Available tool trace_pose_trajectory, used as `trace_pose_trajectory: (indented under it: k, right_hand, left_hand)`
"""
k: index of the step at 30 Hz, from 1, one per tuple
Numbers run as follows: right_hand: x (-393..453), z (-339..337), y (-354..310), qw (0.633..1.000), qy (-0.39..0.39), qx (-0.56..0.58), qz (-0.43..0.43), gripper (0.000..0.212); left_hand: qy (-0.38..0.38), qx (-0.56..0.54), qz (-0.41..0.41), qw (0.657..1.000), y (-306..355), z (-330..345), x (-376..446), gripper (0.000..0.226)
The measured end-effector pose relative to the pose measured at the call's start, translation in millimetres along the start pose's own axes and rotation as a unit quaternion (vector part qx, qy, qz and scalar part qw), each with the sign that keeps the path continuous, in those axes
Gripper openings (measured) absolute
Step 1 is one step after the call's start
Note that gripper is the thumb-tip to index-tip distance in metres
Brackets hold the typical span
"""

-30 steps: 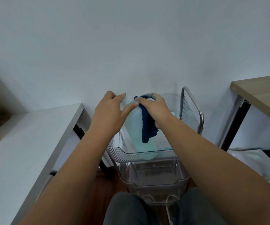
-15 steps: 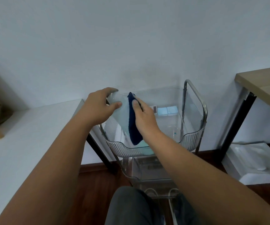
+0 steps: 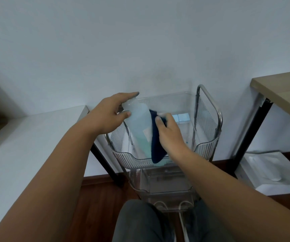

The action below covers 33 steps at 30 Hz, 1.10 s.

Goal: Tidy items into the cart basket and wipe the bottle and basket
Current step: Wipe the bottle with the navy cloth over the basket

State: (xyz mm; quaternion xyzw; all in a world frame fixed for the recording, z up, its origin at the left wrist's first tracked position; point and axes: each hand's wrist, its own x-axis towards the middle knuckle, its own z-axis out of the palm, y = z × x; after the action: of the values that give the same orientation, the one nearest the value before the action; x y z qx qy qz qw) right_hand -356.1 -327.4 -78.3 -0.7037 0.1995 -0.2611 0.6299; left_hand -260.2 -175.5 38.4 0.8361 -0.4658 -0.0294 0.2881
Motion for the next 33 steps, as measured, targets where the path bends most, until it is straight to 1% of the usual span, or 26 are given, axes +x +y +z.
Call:
trace_pose_trajectory:
  k: [1, 2, 3, 6, 7, 10, 11, 12, 13, 15, 16, 18, 20, 22, 24, 25, 28, 30, 31, 32, 33]
  right_hand:
    - [3.1, 1.9, -8.6, 0.999, 0.007, 0.014, -0.03, 0.021]
    - [8.1, 3.7, -18.0, 0.999, 0.011, 0.027, -0.042, 0.02]
    - [15.0, 4.9, -26.1, 0.998, 0.01, 0.045, -0.036, 0.019]
    - [36.1, 3.9, -35.2, 0.994, -0.025, 0.1, 0.038, 0.021]
    - [40.9, 3.4, -32.0, 0.992, -0.043, 0.095, 0.069, 0.023]
    - [43.6, 0.2, -5.1, 0.979, -0.1, 0.016, 0.178, 0.039]
    - [39.9, -1.9, 6.9, 0.972, -0.109, -0.004, 0.207, 0.039]
    - [35.1, -4.9, 17.8, 0.967, -0.115, -0.026, 0.226, 0.035]
    - [30.0, -8.1, 26.5, 0.964, -0.114, -0.048, 0.234, 0.031]
    - [22.7, -12.3, 35.2, 0.968, -0.092, -0.071, 0.221, 0.024]
    - [21.2, -11.6, 34.5, 0.974, -0.072, -0.06, 0.204, 0.022]
    - [17.4, -4.7, 23.7, 0.988, -0.03, -0.002, 0.153, 0.019]
    - [15.9, 5.4, 4.2, 0.995, -0.007, 0.053, 0.081, 0.02]
    - [21.2, 12.6, -15.7, 0.995, 0.002, 0.088, 0.035, 0.02]
    - [29.9, 12.4, -28.9, 0.994, -0.015, 0.104, 0.034, 0.021]
    - [34.5, 10.0, -29.7, 0.992, -0.037, 0.107, 0.048, 0.021]
    - [42.3, -3.1, -9.9, 0.979, -0.125, 0.08, 0.136, 0.02]
    - [39.9, -13.1, 8.8, 0.963, -0.165, 0.005, 0.212, 0.028]
    - [38.1, -17.2, 14.4, 0.957, -0.177, -0.044, 0.227, 0.029]
    - [38.3, -19.5, 17.1, 0.954, -0.182, -0.08, 0.223, 0.028]
    - [39.5, -20.0, 16.6, 0.958, -0.175, -0.094, 0.205, 0.024]
  left_hand:
    - [-0.001, 0.002, 0.01, 1.0, 2.8, 0.6, 2.5, 0.059]
    - [-0.001, 0.004, 0.021, 1.0, 5.5, 1.8, 4.9, 0.058]
    - [-0.001, 0.009, 0.034, 0.999, 7.8, 3.6, 6.7, 0.058]
    - [0.003, 0.016, 0.061, 0.998, 12.9, 8.5, 9.4, 0.057]
    - [0.006, 0.009, 0.063, 0.998, 13.2, 9.2, 9.2, 0.058]
    - [0.025, 0.012, 0.053, 0.998, 11.4, 11.1, 6.2, 0.062]
    - [0.033, 0.019, 0.041, 0.998, 10.2, 13.8, 4.0, 0.066]
    - [0.038, 0.01, 0.023, 0.999, 9.9, 17.5, 1.0, 0.07]
    - [0.035, -0.018, 0.0, 0.999, 11.0, 22.1, -3.0, 0.074]
    - [0.023, -0.096, -0.037, 0.994, 16.2, 34.2, -9.7, 0.08]
    - [0.034, -0.116, -0.047, 0.992, 19.2, 41.5, -10.5, 0.079]
    - [0.101, -0.097, -0.068, 0.988, 24.3, 55.8, -8.5, 0.078]
    - [0.176, -0.056, -0.089, 0.979, 27.6, 63.2, -4.4, 0.078]
    - [0.202, -0.029, -0.094, 0.974, 25.7, 62.1, -0.6, 0.073]
    - [0.19, -0.03, -0.089, 0.977, 18.5, 54.0, 0.3, 0.071]
    - [0.173, -0.041, -0.08, 0.981, 15.5, 48.6, -1.3, 0.07]
    - [0.085, -0.078, -0.003, 0.993, 8.8, 34.0, -8.0, 0.069]
    - [0.033, -0.052, 0.035, 0.997, 3.7, 25.3, -10.6, 0.071]
    - [0.018, -0.016, 0.04, 0.999, 0.5, 20.7, -10.4, 0.073]
    - [0.009, 0.017, 0.037, 0.999, -2.3, 16.5, -9.5, 0.075]
    - [0.007, 0.034, 0.029, 0.999, -3.3, 14.0, -9.0, 0.075]
